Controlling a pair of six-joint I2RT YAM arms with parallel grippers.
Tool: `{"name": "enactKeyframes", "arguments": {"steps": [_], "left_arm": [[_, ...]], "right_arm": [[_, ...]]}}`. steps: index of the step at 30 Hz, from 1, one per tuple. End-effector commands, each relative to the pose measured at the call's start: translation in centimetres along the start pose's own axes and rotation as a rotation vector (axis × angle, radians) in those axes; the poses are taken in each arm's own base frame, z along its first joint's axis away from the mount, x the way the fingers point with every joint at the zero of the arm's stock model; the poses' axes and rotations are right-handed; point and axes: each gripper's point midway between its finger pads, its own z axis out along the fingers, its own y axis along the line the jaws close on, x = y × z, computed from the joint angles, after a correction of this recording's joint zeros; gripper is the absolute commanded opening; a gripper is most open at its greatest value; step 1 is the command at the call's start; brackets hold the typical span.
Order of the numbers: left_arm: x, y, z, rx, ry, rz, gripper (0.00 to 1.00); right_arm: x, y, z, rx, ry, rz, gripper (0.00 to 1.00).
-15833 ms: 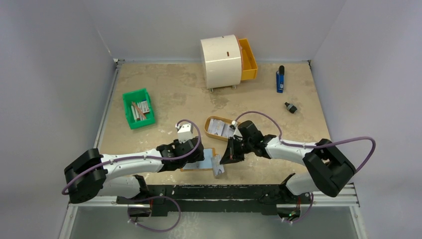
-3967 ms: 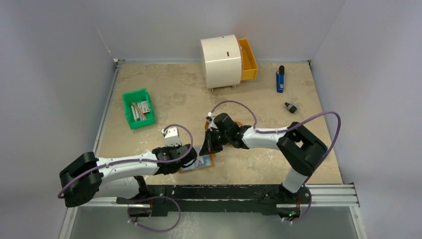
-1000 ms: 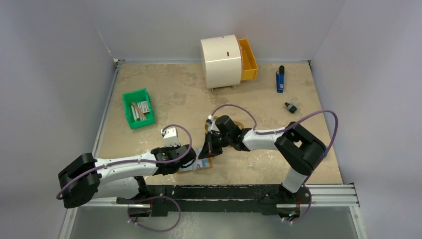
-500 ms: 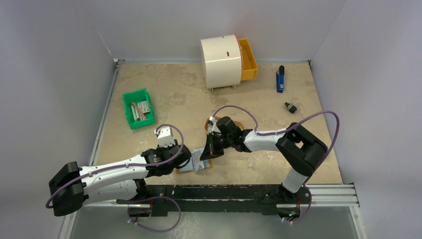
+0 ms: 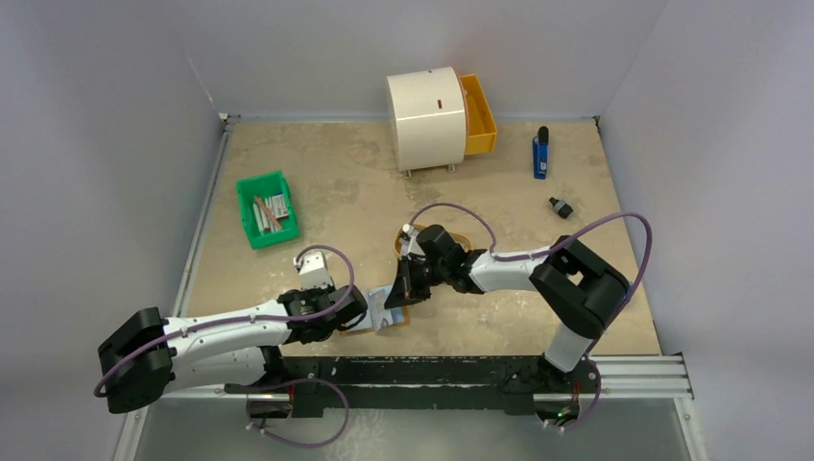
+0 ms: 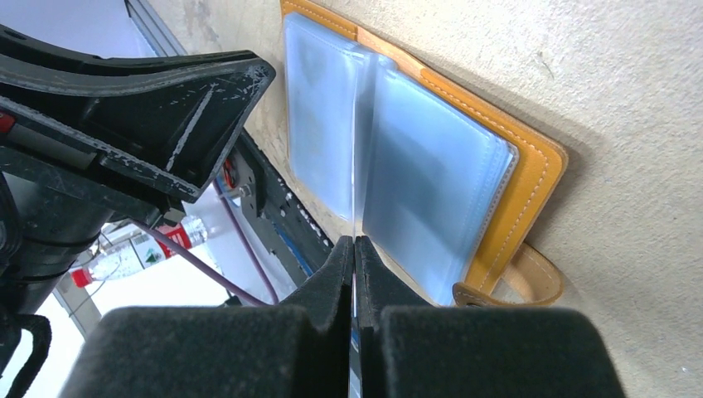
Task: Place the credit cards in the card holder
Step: Insert the credit card into the card holder.
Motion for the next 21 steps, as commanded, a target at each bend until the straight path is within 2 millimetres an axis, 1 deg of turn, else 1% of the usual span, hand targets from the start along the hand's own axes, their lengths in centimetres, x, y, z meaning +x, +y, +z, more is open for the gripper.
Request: {"name": "enactKeyframes", "arguments": {"steps": [1, 7, 15, 21], "left_arm": [[-0.5, 0.2, 0.2, -0.016, -0.032, -0.016, 0.18], [-0.5, 0.0, 0.3, -0.012, -0.030, -0.010, 0.17], [-0.4, -0.3, 0.3, -0.007, -0.024, -0.001, 0.14], [0.5, -0.4, 0.7, 0.002, 0.001, -0.003, 0.13]], "right_arm": [[-1.3, 2.0, 0.1, -0.067, -0.019, -0.046, 0.00], [-1.5, 2.3, 0.2, -0.074, -0.023, -0.049, 0.00], [-1.6, 2.1, 0.5, -0.074, -0.021, -0.043, 0.00], [-1.7, 2.1, 0.7, -0.077, -0.020, -0.034, 0.00]]}}
